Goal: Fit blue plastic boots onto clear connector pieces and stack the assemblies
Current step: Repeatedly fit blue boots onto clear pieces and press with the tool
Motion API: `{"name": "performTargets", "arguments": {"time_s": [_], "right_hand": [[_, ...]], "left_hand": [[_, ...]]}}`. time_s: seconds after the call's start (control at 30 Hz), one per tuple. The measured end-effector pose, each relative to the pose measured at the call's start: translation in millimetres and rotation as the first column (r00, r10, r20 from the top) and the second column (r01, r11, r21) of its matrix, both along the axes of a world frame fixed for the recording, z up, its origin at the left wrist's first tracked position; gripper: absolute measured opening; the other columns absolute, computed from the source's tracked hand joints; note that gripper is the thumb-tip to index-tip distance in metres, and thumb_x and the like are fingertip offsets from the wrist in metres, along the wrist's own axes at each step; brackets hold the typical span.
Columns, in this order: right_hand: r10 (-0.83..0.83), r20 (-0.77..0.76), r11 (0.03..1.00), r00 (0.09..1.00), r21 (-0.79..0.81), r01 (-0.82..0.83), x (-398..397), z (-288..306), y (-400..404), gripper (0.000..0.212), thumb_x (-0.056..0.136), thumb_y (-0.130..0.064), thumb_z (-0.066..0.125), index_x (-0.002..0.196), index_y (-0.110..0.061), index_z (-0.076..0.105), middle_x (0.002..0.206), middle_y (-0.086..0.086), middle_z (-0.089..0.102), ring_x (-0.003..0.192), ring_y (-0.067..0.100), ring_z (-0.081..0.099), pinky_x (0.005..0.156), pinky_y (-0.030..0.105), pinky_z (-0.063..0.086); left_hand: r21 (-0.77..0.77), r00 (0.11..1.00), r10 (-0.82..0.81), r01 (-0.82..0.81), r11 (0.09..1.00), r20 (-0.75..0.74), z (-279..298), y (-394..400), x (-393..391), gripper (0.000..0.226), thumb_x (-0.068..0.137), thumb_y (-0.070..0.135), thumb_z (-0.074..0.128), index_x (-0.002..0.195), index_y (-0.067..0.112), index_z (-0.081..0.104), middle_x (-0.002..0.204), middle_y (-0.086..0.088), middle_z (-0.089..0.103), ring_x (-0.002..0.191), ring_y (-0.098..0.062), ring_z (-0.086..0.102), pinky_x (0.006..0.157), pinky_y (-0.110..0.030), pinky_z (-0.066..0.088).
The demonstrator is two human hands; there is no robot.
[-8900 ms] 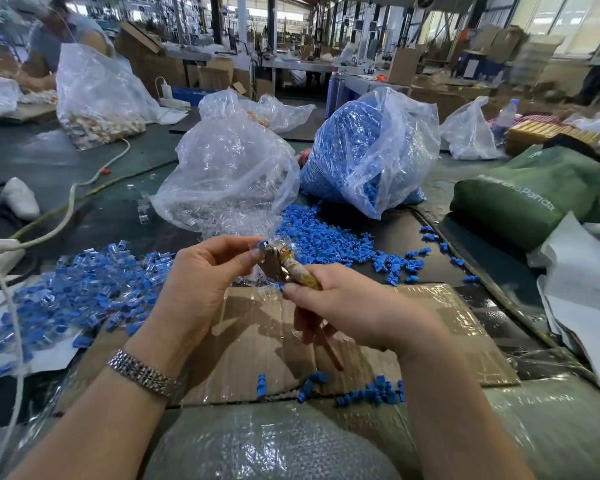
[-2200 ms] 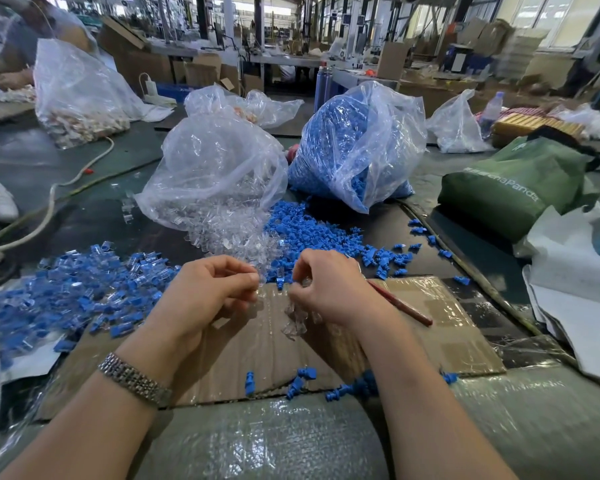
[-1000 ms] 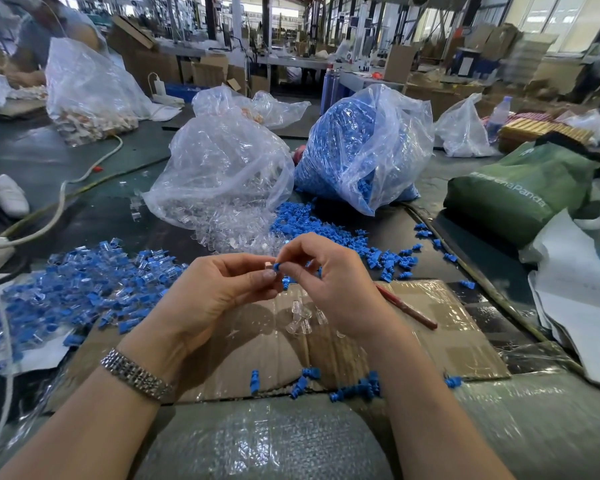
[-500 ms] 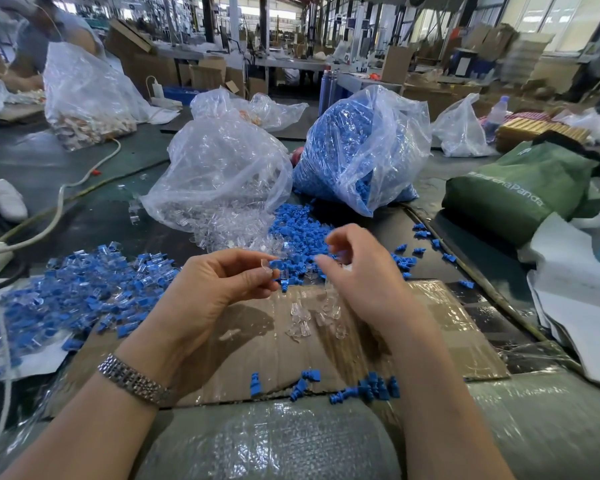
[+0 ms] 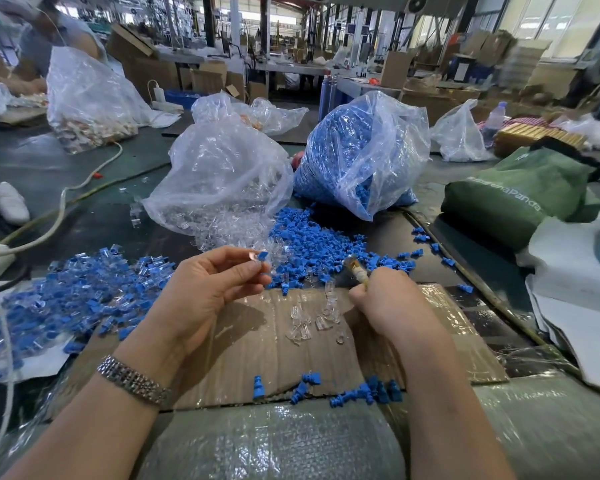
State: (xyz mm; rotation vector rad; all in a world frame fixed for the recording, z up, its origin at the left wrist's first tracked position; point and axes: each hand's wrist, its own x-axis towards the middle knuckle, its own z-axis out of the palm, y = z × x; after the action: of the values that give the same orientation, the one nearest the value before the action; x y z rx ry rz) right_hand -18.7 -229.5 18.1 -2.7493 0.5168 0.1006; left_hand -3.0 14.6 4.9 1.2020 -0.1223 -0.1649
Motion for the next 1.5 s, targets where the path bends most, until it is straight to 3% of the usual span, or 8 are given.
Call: {"name": "performTargets", "arguments": {"time_s": [0.1,0.2,0.33,0.73,0.93,1.23,1.4,1.5], "right_hand": [[-0.019,0.058,0.997,0.998,0.08,0.014,0,6,-1,0.021,0.098,-0.018,0.056,0.078,-0.011,0.053,0.075,0.006,0.054,0.068,0.022,0.051,0.057,0.034,0.04],[0.039,0.136,0.952,0.99,0.297,-0.079,-5,20,0,0.03,0.102,-0.019,0.054,0.074,-0.011,0.052,0.071,0.006,0.054,0.064,0.021,0.049,0.058,0.034,0.04],[0.271,0.093,0.64,0.958,0.726,-0.251,-16,38,9,0.023,0.104,-0.021,0.054,0.103,-0.001,0.067,0.086,0.007,0.075,0.081,0.021,0.073,0.083,0.04,0.06],[0.529,0.033,0.643,0.848,0.636,-0.427,-25,44,48,0.031,0.106,-0.032,0.051,0.091,-0.008,0.064,0.09,0.009,0.078,0.088,0.022,0.076,0.078,0.033,0.056],[0.539,0.038,0.645,0.842,0.624,-0.441,-23,43,51,0.027,0.107,-0.03,0.05,0.093,-0.009,0.059,0.085,0.009,0.076,0.08,0.023,0.075,0.086,0.045,0.058],[0.481,0.076,0.663,0.873,0.62,-0.419,-24,34,52,0.035,0.106,-0.035,0.051,0.087,-0.007,0.055,0.065,0.006,0.062,0.053,0.019,0.062,0.053,0.026,0.051],[0.493,0.075,0.683,0.867,0.584,-0.439,-21,37,51,0.042,0.104,-0.042,0.054,0.095,-0.001,0.062,0.083,0.013,0.076,0.066,0.022,0.071,0.072,0.037,0.06],[0.426,0.099,0.759,0.899,0.502,-0.415,-19,43,41,0.035,0.1,-0.046,0.059,0.089,-0.013,0.062,0.082,0.007,0.074,0.063,0.012,0.065,0.063,0.028,0.056]], "left_hand": [[-0.058,1.0,0.001,-0.003,0.998,-0.024,3,1,0,0.024,0.074,0.005,0.071,0.097,0.002,0.075,0.101,-0.023,0.075,0.084,-0.026,0.075,0.072,-0.028,0.062],[-0.118,0.999,-0.007,0.002,0.993,-0.045,5,0,-1,0.017,0.075,0.005,0.071,0.089,0.009,0.08,0.102,-0.02,0.076,0.087,-0.025,0.075,0.072,-0.027,0.062],[-0.124,0.998,-0.024,0.015,0.992,-0.065,4,3,2,0.018,0.079,0.007,0.072,0.092,0.013,0.082,0.109,-0.017,0.076,0.1,-0.025,0.074,0.075,-0.028,0.061],[-0.09,1.0,-0.012,0.012,0.996,0.003,2,0,4,0.019,0.075,0.01,0.075,0.091,0.015,0.082,0.102,-0.01,0.077,0.095,-0.02,0.074,0.081,-0.03,0.061],[-0.038,1.0,0.003,-0.002,0.999,0.028,4,-4,1,0.017,0.073,0.01,0.074,0.089,0.012,0.08,0.098,-0.011,0.077,0.092,-0.022,0.073,0.087,-0.032,0.06],[0.172,0.989,0.055,-0.079,0.982,0.137,6,-1,-5,0.023,0.073,0.022,0.076,0.095,0.018,0.081,0.103,-0.011,0.078,0.091,-0.02,0.072,0.08,-0.024,0.061],[0.279,0.968,0.083,-0.149,0.949,0.236,1,6,3,0.017,0.08,0.022,0.077,0.097,0.024,0.08,0.101,-0.004,0.078,0.096,-0.016,0.073,0.082,-0.023,0.057],[0.322,0.936,0.21,-0.299,0.898,0.282,-1,14,8,0.01,0.082,0.018,0.078,0.091,0.024,0.077,0.092,0.001,0.077,0.085,-0.013,0.071,0.075,-0.021,0.057]]}}
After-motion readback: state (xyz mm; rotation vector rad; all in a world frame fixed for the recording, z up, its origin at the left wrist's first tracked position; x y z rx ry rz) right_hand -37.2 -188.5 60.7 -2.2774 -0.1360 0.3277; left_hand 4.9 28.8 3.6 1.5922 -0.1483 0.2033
